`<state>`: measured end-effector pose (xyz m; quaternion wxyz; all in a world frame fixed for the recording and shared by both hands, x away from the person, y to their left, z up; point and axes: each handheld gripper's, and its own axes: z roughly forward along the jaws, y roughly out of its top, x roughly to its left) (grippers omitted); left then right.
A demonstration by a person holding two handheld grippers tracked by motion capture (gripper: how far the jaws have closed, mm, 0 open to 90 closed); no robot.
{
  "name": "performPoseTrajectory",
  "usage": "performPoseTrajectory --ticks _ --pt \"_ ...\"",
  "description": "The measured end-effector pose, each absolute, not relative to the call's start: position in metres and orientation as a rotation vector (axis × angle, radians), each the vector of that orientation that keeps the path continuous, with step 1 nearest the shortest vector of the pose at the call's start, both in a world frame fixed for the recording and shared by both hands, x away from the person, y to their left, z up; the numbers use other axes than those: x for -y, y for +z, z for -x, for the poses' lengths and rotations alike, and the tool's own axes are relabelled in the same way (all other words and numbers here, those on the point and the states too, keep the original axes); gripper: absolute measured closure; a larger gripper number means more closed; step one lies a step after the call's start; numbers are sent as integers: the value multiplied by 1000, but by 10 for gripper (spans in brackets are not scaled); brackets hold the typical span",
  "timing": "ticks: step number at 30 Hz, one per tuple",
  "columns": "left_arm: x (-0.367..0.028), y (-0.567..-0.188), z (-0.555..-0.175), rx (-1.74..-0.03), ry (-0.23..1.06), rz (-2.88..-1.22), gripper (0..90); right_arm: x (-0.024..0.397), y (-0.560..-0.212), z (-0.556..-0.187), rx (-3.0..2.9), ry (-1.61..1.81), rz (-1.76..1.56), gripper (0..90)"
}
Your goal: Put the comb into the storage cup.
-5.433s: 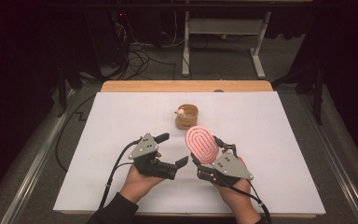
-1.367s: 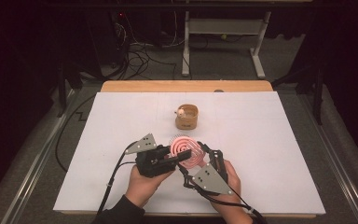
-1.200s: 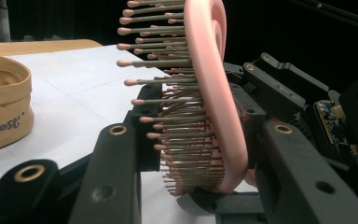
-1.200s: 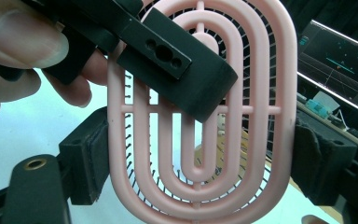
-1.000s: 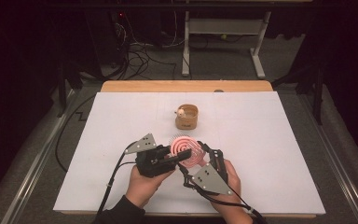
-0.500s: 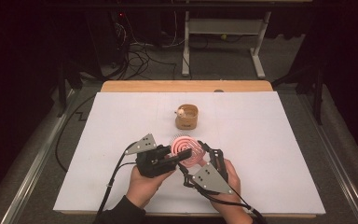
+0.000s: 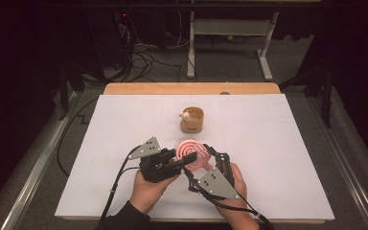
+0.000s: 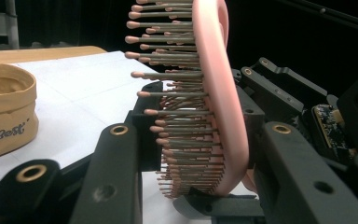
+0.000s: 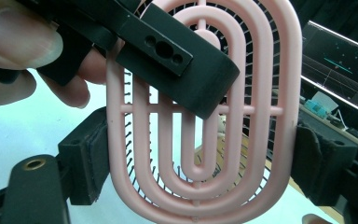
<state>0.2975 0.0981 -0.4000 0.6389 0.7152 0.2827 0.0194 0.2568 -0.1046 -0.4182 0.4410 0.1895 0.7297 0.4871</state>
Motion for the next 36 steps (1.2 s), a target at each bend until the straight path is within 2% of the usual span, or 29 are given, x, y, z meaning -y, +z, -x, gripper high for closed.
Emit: performPoseTrajectory --ticks 28,36 --pt "-100 -395 -296 -631 79 -1629 627 103 -420 -260 -1852 1215 -479 151" --pt "-102 -393 -296 -628 88 -1621 628 105 -419 -264 -1883 1270 -523 62"
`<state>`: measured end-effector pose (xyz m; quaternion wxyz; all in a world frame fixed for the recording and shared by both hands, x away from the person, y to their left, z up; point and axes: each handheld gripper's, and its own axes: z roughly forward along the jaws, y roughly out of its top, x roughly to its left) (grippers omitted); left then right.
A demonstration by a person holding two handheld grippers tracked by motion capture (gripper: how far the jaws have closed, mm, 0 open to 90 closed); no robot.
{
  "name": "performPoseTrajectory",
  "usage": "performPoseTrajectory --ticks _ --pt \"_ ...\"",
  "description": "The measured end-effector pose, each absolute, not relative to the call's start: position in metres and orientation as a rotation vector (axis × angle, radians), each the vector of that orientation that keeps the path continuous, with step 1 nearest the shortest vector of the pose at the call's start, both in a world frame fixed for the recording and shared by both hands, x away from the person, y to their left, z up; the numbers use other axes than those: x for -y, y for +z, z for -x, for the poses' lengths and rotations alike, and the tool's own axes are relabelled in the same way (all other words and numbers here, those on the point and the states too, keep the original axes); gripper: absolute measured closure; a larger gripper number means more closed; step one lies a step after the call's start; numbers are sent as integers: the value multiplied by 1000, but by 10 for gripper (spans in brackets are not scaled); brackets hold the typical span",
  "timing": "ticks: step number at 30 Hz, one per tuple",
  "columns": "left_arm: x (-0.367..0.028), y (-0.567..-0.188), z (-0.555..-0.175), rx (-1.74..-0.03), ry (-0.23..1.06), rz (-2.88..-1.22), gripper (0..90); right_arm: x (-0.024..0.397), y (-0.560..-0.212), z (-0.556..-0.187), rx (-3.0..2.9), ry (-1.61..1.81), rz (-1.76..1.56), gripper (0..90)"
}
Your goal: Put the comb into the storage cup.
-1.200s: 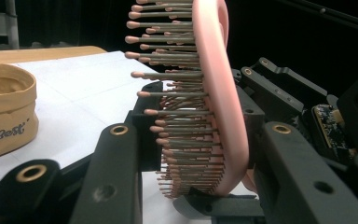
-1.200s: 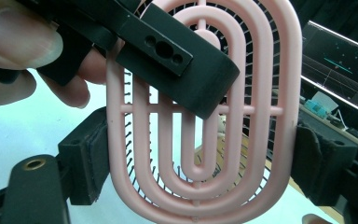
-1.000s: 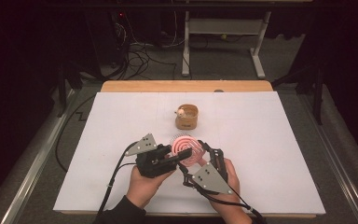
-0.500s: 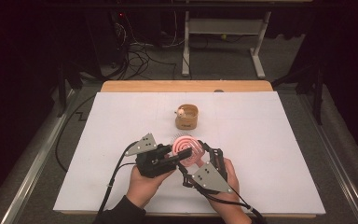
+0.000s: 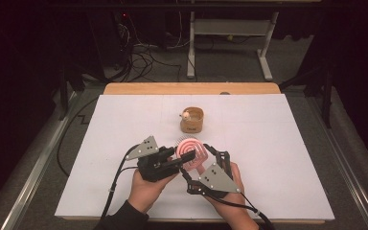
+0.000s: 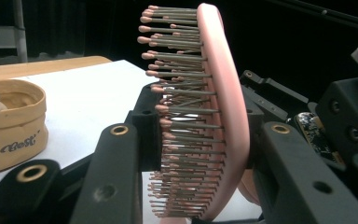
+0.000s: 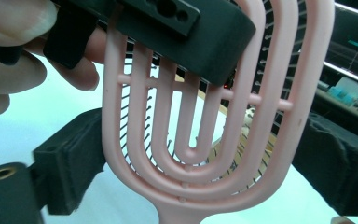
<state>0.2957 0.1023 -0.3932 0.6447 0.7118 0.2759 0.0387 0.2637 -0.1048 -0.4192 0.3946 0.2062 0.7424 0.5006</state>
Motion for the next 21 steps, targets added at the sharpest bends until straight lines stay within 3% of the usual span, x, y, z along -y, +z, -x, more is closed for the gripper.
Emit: performPoseTrajectory --ticks 3,21 --pt "-104 -392 -296 -627 95 -1619 629 105 -420 -266 -1914 1305 -545 2" --pt "-115 -385 -295 -629 156 -1596 632 107 -419 -267 -1947 1368 -574 1"
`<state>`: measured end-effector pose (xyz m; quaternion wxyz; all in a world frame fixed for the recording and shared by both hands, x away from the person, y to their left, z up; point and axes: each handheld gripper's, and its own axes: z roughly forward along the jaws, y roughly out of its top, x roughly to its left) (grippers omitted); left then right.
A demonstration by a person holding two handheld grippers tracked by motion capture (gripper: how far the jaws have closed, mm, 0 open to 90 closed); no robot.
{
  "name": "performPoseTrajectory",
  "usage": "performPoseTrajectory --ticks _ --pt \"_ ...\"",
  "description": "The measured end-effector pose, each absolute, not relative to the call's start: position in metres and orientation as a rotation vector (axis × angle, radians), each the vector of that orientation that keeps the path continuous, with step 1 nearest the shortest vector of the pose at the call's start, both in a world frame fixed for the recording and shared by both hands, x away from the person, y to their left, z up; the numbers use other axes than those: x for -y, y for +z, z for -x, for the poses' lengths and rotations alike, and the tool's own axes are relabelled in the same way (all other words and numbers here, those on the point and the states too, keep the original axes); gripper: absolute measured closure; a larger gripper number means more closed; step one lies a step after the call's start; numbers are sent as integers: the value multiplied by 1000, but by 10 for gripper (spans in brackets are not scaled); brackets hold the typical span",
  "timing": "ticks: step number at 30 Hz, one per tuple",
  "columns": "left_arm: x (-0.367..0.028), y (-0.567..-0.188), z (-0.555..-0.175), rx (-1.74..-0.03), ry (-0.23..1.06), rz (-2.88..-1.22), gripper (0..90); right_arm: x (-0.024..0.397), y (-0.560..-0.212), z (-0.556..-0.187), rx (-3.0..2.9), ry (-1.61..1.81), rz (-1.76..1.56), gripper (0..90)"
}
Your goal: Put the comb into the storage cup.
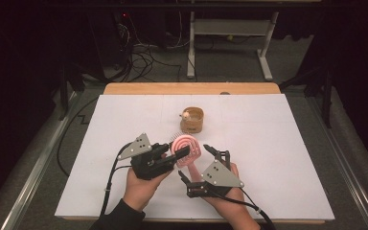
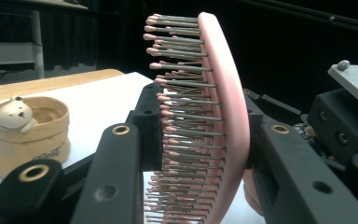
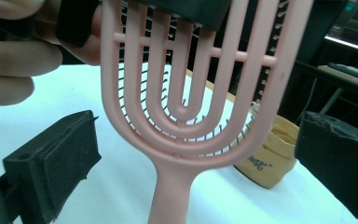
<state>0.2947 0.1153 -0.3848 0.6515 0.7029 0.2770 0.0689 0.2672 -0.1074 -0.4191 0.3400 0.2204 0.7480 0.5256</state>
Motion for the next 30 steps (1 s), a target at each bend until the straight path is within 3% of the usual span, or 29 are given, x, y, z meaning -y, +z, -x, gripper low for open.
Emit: performPoseTrajectory --ticks 30 --pt "-150 -380 -300 -690 306 -1586 633 161 -437 -285 -1970 1351 -778 1"
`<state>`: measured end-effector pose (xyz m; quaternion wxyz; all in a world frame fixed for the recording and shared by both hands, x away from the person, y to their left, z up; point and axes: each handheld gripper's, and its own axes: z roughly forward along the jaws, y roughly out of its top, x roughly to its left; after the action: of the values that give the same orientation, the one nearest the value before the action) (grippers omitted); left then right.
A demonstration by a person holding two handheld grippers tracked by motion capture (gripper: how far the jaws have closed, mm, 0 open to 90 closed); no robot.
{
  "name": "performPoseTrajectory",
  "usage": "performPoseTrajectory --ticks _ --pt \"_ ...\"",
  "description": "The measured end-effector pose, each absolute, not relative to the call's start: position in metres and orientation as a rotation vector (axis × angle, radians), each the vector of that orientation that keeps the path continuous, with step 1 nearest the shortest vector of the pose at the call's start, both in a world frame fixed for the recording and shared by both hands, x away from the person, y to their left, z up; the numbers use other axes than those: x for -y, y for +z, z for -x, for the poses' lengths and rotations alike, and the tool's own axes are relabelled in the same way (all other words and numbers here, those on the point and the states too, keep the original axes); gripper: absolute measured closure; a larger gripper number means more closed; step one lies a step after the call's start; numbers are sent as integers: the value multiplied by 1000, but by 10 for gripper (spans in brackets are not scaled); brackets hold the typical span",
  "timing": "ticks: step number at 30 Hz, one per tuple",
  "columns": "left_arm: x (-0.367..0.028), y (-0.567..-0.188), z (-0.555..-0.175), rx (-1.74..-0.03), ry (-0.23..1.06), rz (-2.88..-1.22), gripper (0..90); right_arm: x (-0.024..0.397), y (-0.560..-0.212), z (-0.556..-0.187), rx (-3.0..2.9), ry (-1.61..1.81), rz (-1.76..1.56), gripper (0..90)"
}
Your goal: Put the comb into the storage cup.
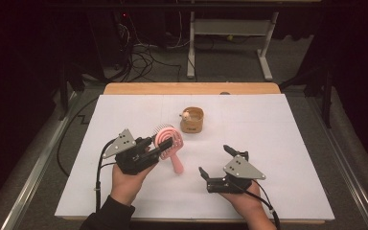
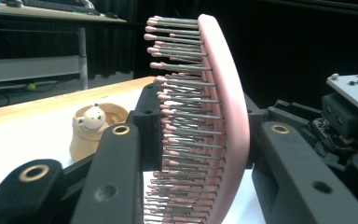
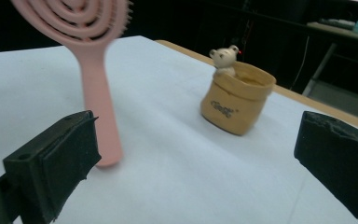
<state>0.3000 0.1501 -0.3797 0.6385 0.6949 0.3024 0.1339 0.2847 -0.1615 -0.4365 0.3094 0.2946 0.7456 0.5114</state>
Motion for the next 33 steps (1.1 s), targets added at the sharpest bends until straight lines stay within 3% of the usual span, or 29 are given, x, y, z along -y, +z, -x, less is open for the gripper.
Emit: performPoseTrajectory --ticks 33 --pt "-172 -379 -303 -735 374 -1561 632 253 -448 -282 -1851 1278 -983 1"
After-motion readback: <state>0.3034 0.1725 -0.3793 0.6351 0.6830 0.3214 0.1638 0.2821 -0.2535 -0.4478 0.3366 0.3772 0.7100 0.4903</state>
